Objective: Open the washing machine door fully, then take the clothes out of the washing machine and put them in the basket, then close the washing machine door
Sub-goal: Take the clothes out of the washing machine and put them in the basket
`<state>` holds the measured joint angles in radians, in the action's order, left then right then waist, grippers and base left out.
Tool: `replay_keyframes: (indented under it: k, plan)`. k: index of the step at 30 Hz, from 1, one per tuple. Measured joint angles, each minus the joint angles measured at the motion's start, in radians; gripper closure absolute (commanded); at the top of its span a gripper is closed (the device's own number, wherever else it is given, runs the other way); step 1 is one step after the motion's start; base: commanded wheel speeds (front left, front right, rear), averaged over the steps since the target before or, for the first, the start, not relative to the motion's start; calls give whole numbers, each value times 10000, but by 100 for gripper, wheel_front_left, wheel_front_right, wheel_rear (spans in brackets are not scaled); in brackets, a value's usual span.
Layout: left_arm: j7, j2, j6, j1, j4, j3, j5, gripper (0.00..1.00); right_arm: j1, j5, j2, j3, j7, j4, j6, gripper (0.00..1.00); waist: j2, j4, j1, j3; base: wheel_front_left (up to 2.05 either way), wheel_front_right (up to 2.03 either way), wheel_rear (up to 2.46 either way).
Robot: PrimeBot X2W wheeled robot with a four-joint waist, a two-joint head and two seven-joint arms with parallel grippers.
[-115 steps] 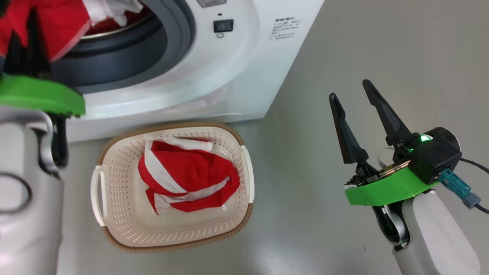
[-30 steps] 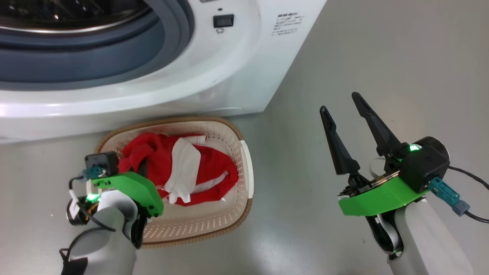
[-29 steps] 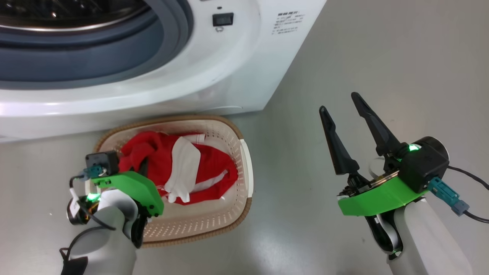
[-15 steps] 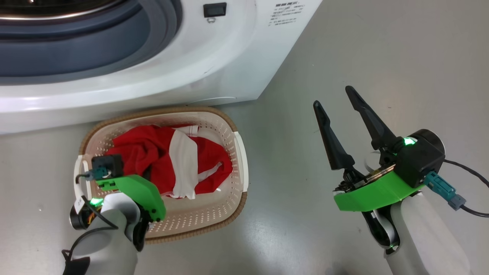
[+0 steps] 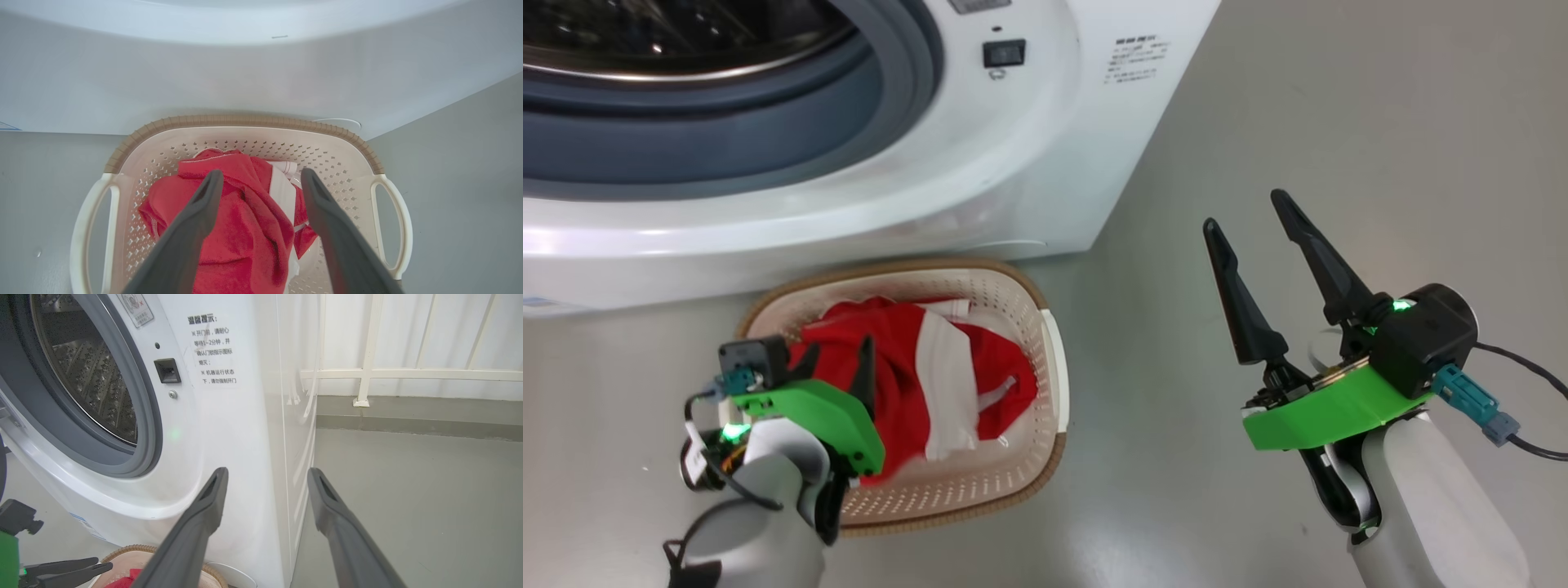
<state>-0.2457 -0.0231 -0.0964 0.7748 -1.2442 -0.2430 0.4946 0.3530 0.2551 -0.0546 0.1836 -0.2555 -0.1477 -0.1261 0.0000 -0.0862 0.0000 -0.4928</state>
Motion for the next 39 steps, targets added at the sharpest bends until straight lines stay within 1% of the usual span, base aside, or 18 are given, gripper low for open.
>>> replay_keyframes:
  k: [2,7,9,12,14,15,16,17,23,24,25,27,30,35,37,39]
  plan:
    - [-36,-4,4,-244,313,-31,0,0,-19,0,-2,0,0,-84,0,0,0,69,0,157,0,0,0]
    - [-38,-4,178,-1009,1837,92,-46,0,-155,2,-2,-96,0,-184,0,0,0,256,1,595,0,0,0]
    - [-40,-8,305,-1373,2529,222,-213,0,-263,0,-2,-140,0,-244,0,0,0,328,0,786,0,0,0]
    - [-38,-13,359,-2075,3423,276,-431,0,-283,-2,-2,-184,0,-320,0,0,0,454,0,1185,0,0,0]
    - [-38,-12,407,-2220,3572,270,-500,0,-311,-2,-2,-201,0,-339,0,0,0,483,0,1287,0,0,0]
    - [-38,-12,522,-2344,3733,276,-596,0,-363,-4,-2,-224,0,-362,0,0,0,511,0,1385,0,0,0]
    - [-38,-17,575,-2531,4092,314,-640,0,-467,-15,-2,-268,0,-445,0,0,0,565,0,1582,0,0,0]
    - [-38,-17,575,-2531,4092,314,-640,0,-467,-15,-2,-268,0,-445,0,0,0,565,0,1582,0,0,0]
    - [-38,-21,573,-2973,5599,481,-786,0,-528,-17,-8,-420,0,-571,0,0,0,690,0,2149,0,0,0]
    - [-38,-21,573,-2973,5599,481,-786,0,-528,-17,-8,-420,0,-571,0,0,0,690,0,2149,0,0,0]
    - [-40,-21,606,-3213,6117,587,-976,0,-661,-17,-8,-470,0,-635,0,0,0,714,0,2345,0,0,0]
    - [-38,-38,625,-3477,6623,708,-1210,0,-772,-17,-10,-537,2,-708,0,0,0,732,0,2540,0,0,0]
    - [-40,-125,792,-3877,7413,918,-1553,0,-865,-17,-27,-612,2,-838,0,0,0,748,0,2839,0,0,0]
    - [-40,-178,777,-4582,8562,1469,-1709,0,-975,-17,-96,-642,2,-1022,0,0,0,761,0,3345,0,0,0]
    - [-40,-190,585,-4835,8999,1630,-1668,0,-1108,-17,-130,-650,2,-1097,0,0,0,767,0,3536,0,0,0]
    - [-40,-199,545,-5055,9465,1791,-1710,0,-1202,-17,-148,-692,2,-1124,0,0,0,776,0,3710,0,0,0]
